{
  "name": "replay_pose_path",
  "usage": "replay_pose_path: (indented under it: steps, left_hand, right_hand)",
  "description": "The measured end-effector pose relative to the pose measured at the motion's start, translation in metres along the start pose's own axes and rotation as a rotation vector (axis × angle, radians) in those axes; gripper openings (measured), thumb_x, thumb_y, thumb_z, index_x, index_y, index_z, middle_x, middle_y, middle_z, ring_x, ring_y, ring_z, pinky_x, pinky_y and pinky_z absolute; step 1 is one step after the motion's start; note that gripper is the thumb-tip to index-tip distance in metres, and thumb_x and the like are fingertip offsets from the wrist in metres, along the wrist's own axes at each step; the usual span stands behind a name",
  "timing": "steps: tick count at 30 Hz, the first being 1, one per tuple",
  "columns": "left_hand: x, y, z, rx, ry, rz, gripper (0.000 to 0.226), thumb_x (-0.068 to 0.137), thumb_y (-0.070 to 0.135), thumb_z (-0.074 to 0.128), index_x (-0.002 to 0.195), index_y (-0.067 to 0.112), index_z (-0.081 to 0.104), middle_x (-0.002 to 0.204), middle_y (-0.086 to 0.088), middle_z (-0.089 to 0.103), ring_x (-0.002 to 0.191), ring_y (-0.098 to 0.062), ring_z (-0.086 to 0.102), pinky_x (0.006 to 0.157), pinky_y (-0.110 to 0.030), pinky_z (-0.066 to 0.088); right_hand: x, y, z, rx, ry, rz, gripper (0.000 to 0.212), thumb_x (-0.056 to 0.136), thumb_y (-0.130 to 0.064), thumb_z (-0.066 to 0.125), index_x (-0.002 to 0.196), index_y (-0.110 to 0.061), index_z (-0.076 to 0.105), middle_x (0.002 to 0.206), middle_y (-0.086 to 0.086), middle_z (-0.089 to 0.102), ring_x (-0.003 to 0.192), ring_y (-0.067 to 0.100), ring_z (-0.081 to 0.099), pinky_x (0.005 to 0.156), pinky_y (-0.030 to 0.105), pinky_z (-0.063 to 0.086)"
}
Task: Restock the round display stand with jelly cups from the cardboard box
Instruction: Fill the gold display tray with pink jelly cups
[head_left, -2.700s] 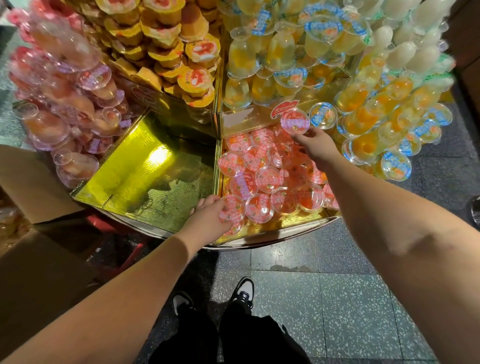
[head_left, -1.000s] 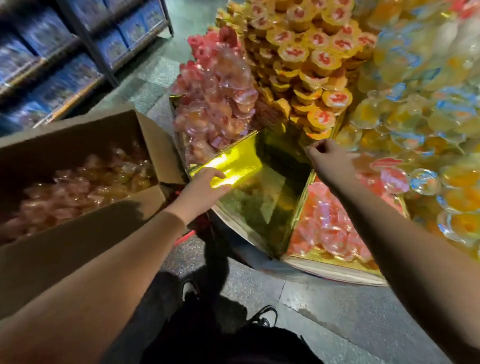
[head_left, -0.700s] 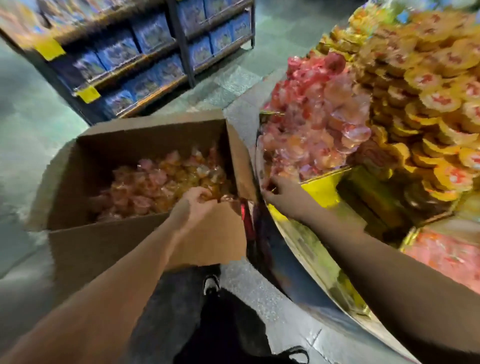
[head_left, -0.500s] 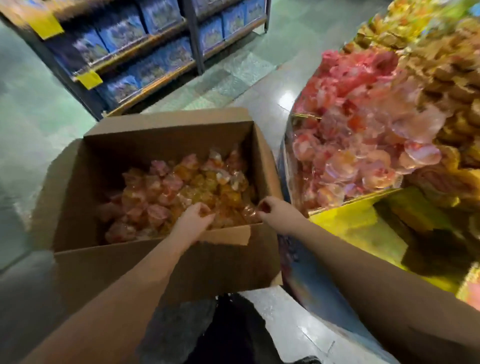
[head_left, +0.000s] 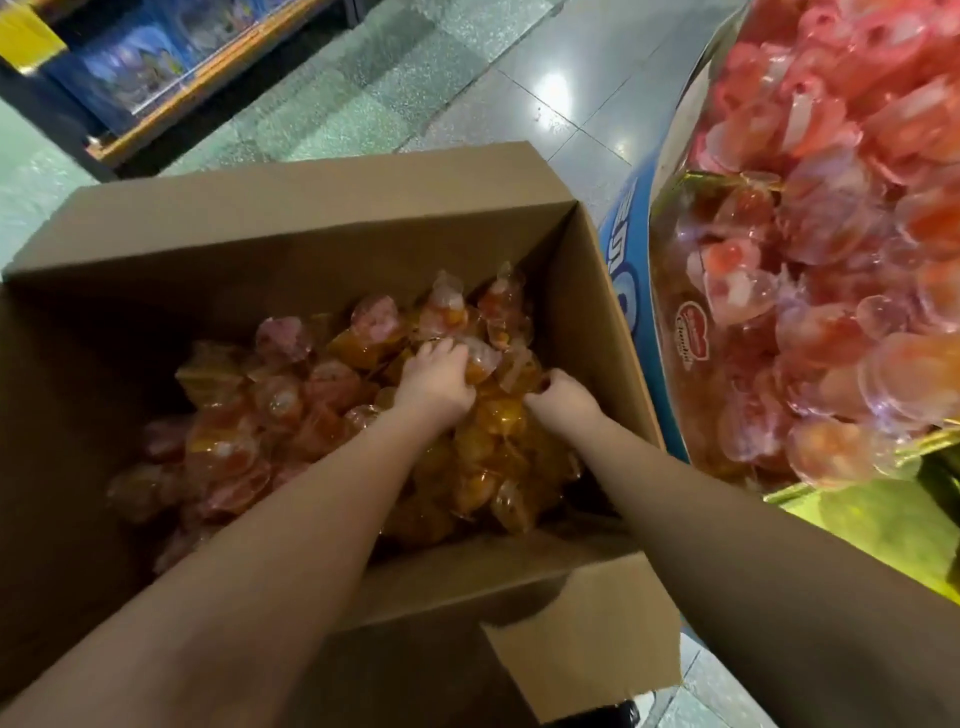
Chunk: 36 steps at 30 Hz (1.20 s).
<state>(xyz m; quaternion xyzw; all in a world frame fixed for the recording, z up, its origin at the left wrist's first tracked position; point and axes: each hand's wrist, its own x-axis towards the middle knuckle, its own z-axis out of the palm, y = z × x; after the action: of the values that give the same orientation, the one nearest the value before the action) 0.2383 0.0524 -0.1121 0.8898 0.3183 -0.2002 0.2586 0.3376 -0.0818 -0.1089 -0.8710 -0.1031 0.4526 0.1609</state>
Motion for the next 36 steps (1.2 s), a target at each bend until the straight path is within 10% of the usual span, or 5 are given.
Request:
replay_pose_path:
  steps: [9, 22, 30, 36]
  left_hand:
    - [0.066, -0.012, 0.027, 0.455, -0.122, 0.259, 0.068, 0.098, 0.013, 0.048, 0.157, 0.021, 0.017, 0.165, -0.002, 0.014, 0.152, -0.027, 0.002, 0.123, -0.047, 0.002]
    - [0.070, -0.024, 0.045, 0.673, 0.137, 0.256, 0.071, 0.092, 0.021, 0.060, 0.153, 0.015, 0.025, 0.150, -0.006, 0.036, 0.135, -0.027, 0.033, 0.109, -0.039, 0.030]
    - [-0.043, -0.045, 0.006, -0.489, 0.190, -0.185, 0.078, 0.083, 0.049, 0.069, 0.150, 0.027, 0.036, 0.147, 0.005, 0.044, 0.135, -0.023, 0.035, 0.113, -0.051, 0.032]
    - [-0.158, 0.013, -0.023, -1.086, 0.102, -0.113, 0.067, 0.082, 0.033, 0.078, 0.137, 0.045, 0.041, 0.121, 0.028, 0.055, 0.111, 0.005, 0.053, 0.094, -0.025, 0.046]
  right_hand:
    - [0.089, -0.044, 0.003, 0.265, 0.218, -0.101, 0.071, 0.092, -0.039, 0.064, 0.152, -0.018, 0.032, 0.154, 0.006, 0.037, 0.138, 0.028, 0.042, 0.112, 0.041, 0.040]
    - [0.150, -0.064, 0.010, 0.186, 0.319, -0.075, 0.061, 0.086, -0.040, 0.071, 0.139, -0.022, 0.048, 0.139, 0.006, 0.051, 0.130, 0.029, 0.048, 0.108, 0.044, 0.042]
    - [0.008, -0.046, -0.005, 0.709, 0.184, -0.169, 0.072, 0.084, -0.042, 0.074, 0.145, -0.022, 0.040, 0.126, -0.006, 0.053, 0.113, 0.013, 0.053, 0.083, 0.022, 0.047]
    - [-0.120, 0.021, -0.043, 0.974, -0.063, -0.112, 0.080, 0.075, -0.048, 0.074, 0.146, -0.036, 0.040, 0.133, -0.005, 0.058, 0.123, 0.022, 0.056, 0.106, 0.047, 0.044]
